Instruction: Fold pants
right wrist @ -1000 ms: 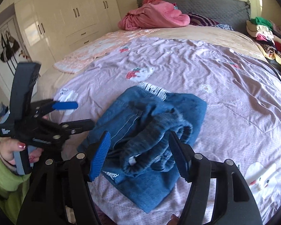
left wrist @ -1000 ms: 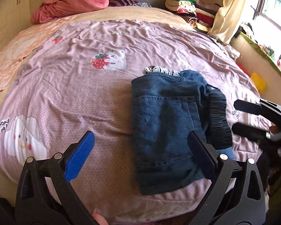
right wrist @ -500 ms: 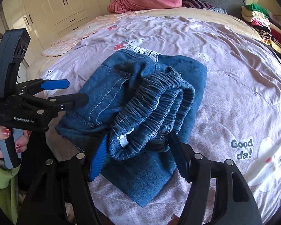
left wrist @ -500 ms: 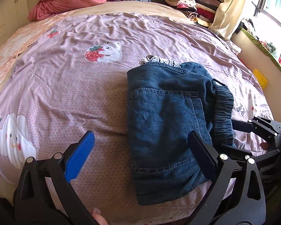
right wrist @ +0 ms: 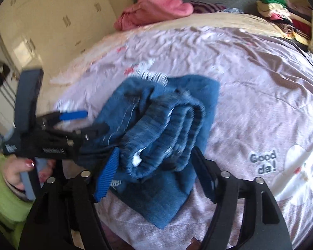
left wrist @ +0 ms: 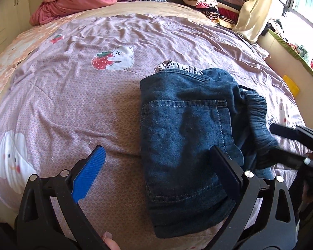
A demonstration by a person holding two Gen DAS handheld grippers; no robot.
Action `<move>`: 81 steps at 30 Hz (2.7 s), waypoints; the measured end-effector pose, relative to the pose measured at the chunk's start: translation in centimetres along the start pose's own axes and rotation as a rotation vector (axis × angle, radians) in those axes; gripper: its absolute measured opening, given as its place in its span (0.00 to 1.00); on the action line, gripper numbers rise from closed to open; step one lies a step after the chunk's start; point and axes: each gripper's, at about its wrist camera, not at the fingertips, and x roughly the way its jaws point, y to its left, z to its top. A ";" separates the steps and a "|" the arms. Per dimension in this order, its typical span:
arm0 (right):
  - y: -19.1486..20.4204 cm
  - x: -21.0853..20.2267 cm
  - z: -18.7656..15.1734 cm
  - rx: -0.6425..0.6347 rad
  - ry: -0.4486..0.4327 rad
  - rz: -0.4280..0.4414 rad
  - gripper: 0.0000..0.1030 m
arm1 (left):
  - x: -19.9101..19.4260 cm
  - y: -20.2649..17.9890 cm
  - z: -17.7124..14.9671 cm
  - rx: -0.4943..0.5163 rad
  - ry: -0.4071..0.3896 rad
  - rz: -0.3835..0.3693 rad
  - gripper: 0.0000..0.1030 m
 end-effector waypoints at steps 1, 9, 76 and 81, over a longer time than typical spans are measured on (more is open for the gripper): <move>-0.4 -0.1 0.1 0.012 -0.007 -0.015 0.70 | 0.1 0.0 0.0 0.001 -0.001 0.001 0.90; -3.5 0.6 0.1 0.122 -0.001 -0.098 0.72 | 0.8 0.1 0.3 0.001 -0.002 -0.010 0.90; -1.6 3.6 0.5 0.115 -0.025 0.061 0.28 | 0.6 -2.5 0.9 -0.011 -0.032 -0.124 0.26; -0.6 3.0 1.8 0.078 -0.047 0.059 0.28 | -0.4 -2.4 1.9 -0.018 -0.062 -0.137 0.25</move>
